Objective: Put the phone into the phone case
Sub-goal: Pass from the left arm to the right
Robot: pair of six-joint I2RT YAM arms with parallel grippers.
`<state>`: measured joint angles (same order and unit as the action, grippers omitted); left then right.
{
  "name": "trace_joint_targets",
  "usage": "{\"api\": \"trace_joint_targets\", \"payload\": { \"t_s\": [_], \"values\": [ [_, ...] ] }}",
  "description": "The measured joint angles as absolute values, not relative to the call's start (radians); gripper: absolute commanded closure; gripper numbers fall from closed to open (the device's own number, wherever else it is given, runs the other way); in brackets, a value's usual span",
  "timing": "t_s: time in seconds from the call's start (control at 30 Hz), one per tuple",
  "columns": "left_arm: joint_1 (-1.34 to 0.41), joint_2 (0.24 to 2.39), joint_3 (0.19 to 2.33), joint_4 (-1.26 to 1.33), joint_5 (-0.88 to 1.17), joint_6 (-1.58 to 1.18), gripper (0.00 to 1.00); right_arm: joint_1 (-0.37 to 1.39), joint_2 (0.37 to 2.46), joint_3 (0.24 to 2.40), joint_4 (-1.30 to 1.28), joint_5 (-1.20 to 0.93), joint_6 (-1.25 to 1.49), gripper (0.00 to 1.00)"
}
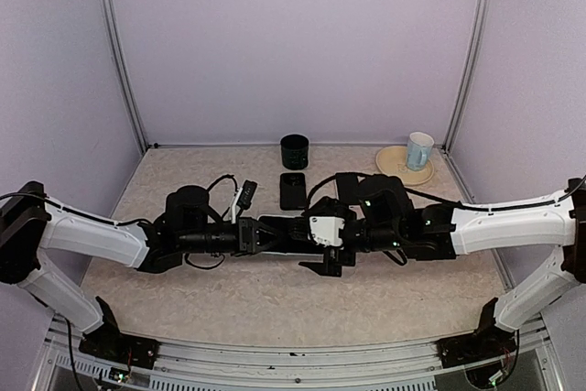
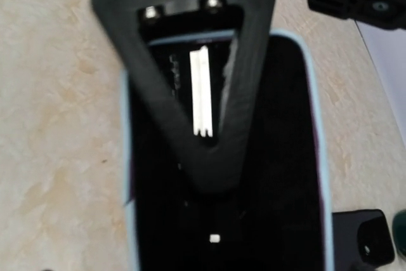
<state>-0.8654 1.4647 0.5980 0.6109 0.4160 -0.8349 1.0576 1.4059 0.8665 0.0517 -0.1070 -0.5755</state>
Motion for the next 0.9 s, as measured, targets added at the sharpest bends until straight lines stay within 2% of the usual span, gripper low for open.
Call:
{"api": "trace_joint_targets", "payload": {
  "t_s": [0.23,0.9],
  "values": [
    [-0.886,1.468,0.598,0.605,0.416,-0.829,1.0,1.073,1.478,0.912,0.058,-0.05,-0.579,0.0],
    [-0.897,1.474,0.598,0.605,0.406,-0.823,1.0,1.078,1.559,0.993,0.047,-0.117,-0.519,0.0]
  ]
}}
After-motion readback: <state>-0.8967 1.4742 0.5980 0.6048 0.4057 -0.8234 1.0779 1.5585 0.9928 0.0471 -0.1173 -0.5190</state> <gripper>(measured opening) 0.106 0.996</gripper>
